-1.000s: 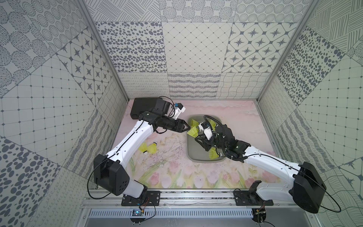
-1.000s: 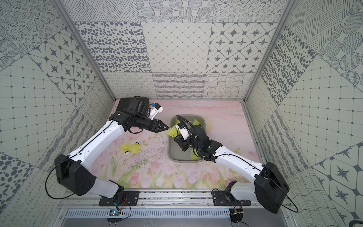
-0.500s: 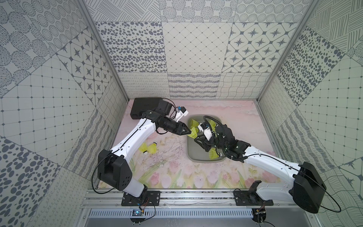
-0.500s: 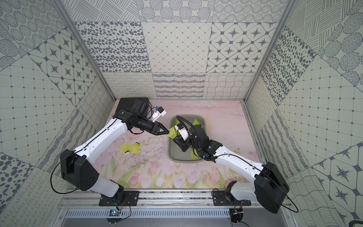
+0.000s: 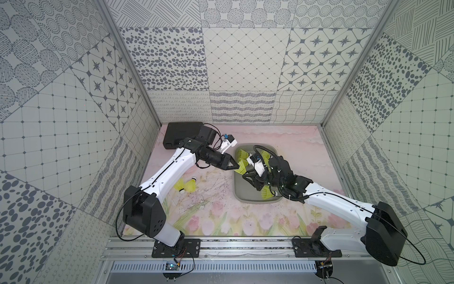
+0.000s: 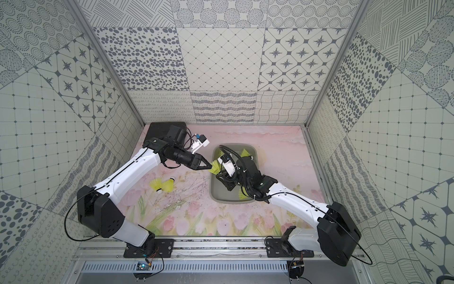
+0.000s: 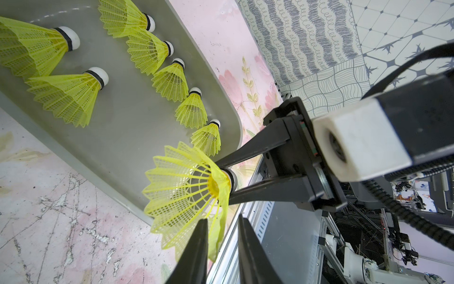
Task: Put the shuttlecocks into the storage box
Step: Place the shuttlecock in the storage box.
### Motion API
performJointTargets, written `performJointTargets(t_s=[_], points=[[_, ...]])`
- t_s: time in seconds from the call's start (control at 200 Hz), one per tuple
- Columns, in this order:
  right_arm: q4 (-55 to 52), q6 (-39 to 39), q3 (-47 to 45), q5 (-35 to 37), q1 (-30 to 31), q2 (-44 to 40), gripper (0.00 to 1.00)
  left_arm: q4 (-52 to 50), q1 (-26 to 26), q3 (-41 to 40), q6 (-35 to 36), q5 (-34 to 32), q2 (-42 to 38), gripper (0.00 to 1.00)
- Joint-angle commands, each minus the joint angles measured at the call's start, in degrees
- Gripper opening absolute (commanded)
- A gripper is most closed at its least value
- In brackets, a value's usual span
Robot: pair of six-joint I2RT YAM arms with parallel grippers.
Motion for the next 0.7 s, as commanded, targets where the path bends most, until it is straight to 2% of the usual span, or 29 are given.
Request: performJointTargets(t_s=[0.0, 0.25, 0.56, 0.695], points=[[0.8, -0.4, 1.5, -0.6, 0.0, 0.5, 0.23, -1.8, -0.2, 0.7, 1.8, 1.1, -0.3, 0.32], [0.7, -0.2, 1.8, -0.9, 0.0, 1.2, 0.23, -1.9, -0.5, 0.6, 1.8, 2.0, 0.2, 0.28], [0.3, -0.2, 2.1, -1.5, 0.0, 1.3, 0.23, 1.3, -0.7, -0.6, 0.9, 0.0, -1.6, 0.51], [0.3, -0.2, 2.0, -1.8, 0.1, 1.2, 0.23, 4.9, -0.7, -2.2, -0.3, 0.6, -2.4, 0.55]])
